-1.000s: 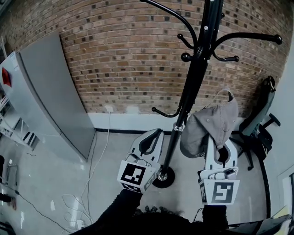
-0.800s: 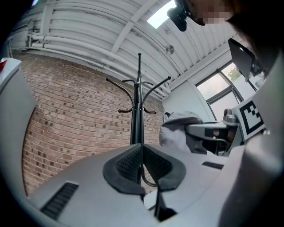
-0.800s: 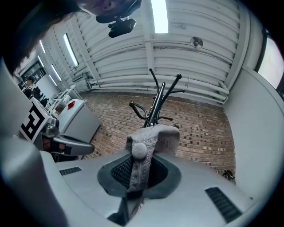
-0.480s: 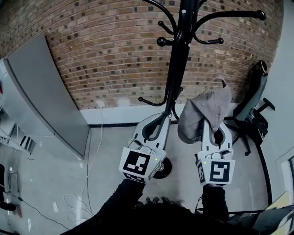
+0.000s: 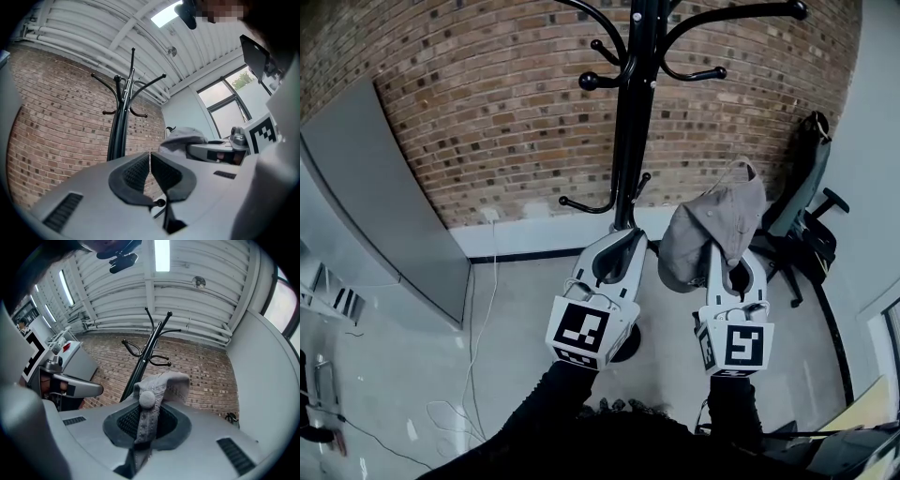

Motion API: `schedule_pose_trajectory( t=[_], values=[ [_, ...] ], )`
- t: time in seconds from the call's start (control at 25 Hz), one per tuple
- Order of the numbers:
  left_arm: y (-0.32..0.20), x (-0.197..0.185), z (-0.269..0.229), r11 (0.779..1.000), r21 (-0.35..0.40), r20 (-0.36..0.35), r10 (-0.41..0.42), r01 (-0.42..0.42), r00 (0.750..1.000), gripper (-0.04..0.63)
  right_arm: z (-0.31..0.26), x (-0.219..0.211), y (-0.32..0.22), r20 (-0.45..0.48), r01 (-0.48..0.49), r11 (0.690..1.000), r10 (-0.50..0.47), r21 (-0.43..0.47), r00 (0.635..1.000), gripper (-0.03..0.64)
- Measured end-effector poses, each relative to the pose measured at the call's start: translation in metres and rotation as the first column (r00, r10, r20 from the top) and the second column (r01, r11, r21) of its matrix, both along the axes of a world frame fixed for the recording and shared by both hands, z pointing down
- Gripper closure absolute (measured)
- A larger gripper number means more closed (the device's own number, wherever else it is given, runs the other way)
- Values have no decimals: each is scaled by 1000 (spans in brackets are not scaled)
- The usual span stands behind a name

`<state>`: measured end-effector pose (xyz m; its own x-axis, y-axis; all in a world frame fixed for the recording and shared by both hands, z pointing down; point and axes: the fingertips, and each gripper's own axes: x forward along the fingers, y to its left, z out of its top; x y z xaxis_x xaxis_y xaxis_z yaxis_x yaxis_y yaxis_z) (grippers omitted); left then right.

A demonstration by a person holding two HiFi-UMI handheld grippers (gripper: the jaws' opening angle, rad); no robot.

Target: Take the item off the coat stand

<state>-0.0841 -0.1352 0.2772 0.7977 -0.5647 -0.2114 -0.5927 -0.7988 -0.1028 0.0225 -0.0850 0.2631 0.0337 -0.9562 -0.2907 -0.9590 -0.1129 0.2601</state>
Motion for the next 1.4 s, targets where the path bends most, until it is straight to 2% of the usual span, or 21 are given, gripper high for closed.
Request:
schedule_pose_trajectory(
  t=[0.72,1.4],
  values=[
    [9,27,11,999,-31,14,9,-9,1000,575,6,24,18,9,-21,999,21,-36,1000,591],
    [7,25,16,999,-34,29,-8,9,1000,575,4,24,18,-6,-8,999,8,-38,1000,591]
  ],
)
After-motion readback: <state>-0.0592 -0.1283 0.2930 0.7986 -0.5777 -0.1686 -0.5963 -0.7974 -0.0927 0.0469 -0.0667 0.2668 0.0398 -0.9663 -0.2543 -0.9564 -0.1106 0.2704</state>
